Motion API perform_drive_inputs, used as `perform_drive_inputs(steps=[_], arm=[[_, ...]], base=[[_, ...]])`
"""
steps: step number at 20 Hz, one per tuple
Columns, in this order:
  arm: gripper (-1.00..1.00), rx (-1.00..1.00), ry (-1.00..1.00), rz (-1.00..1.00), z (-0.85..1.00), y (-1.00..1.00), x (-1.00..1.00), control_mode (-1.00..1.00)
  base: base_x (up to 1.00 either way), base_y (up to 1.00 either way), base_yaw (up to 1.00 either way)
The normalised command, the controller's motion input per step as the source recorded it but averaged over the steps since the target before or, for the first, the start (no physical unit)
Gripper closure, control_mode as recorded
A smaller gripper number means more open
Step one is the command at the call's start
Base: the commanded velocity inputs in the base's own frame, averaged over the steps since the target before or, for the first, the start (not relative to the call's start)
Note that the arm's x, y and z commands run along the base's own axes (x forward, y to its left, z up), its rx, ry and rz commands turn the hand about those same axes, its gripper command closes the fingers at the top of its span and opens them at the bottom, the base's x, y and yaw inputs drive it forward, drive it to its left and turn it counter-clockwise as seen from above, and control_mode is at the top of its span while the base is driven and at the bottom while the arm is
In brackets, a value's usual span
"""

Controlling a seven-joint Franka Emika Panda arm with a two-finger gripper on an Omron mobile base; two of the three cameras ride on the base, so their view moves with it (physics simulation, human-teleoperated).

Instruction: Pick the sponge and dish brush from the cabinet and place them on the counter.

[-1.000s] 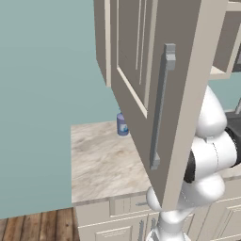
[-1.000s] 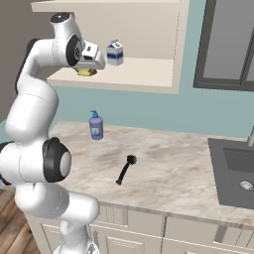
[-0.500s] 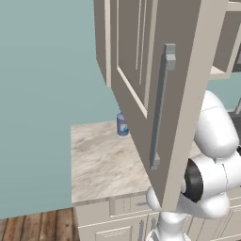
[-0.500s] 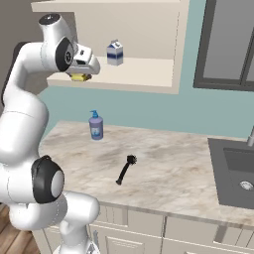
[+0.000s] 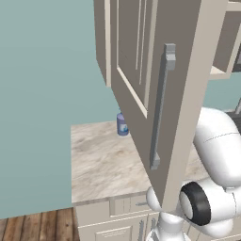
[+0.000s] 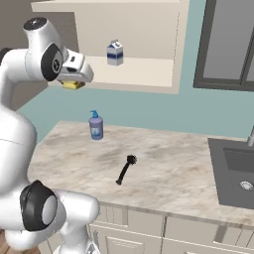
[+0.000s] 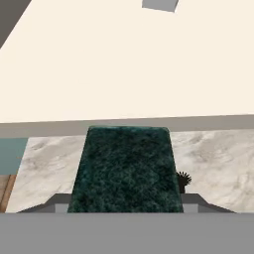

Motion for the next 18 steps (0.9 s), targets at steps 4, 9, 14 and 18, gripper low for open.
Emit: perform_drive_inputs(steps=[4,9,14,18], arm=[[1.00,0.00,0.00,0.00,0.00,0.00,-0.59,-1.00],[1.00,0.00,0.00,0.00,0.00,0.00,-0.65,-1.00],[1.00,0.00,0.00,0.00,-0.04,0.00,-0.65,-1.00],[1.00,0.00,0.00,0.00,-0.13,0.00,-0.56,-1.00]], base=[[0.00,0.00,0.00],[0.00,0.00,0.00],[0.00,0.00,0.00],[0.00,0.00,0.00]])
